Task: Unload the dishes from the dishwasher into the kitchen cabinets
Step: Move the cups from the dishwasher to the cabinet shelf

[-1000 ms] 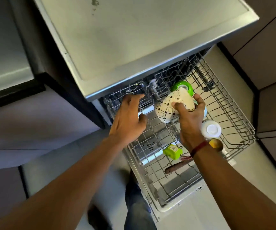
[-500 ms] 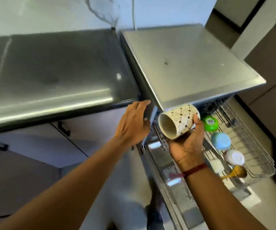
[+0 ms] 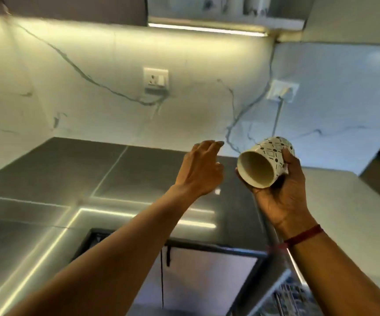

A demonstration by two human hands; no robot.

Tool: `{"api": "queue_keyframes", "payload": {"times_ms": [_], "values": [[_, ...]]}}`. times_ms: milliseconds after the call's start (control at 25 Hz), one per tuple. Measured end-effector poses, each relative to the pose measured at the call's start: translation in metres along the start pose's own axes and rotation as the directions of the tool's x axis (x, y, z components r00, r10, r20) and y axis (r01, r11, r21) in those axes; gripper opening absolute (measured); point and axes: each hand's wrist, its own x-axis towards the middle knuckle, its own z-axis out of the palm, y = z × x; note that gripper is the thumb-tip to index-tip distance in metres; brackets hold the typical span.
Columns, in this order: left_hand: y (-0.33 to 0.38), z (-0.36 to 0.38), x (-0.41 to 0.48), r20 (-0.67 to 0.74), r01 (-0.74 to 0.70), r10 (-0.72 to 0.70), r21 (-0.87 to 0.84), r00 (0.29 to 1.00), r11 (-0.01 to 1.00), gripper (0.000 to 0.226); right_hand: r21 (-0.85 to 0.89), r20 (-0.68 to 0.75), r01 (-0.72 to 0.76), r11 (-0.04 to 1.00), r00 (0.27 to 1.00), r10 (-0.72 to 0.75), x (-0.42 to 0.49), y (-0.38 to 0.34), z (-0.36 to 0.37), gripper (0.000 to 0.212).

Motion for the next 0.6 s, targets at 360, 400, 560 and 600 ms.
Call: {"api": "queue_keyframes", "payload": {"times_ms": [360,400,560,600], "values": [[-0.025,-0.063,0.137,-0.223,0.026,0.027,0.232,0.975,0.972,0.055,-0.230,0.287,0.243,0.942,0.942,-0.173,0.139,-0.075,0.137,0.057],[-0.025,-0.070,0.151,-0.240,0.040,0.020,0.245,0.970,0.969,0.053,-0.272,0.304,0.287,0.918,0.931,-0.201,0.153,-0.083,0.153,0.059],[-0.031,-0.083,0.193,-0.311,0.089,-0.009,0.242,0.950,0.966,0.043,-0.449,0.343,0.437,0.779,0.890,-0.301,0.202,-0.103,0.212,0.065],[-0.033,-0.083,0.200,-0.308,0.094,-0.016,0.241,0.951,0.966,0.040,-0.496,0.364,0.467,0.732,0.877,-0.313,0.213,-0.106,0.227,0.067]]}}
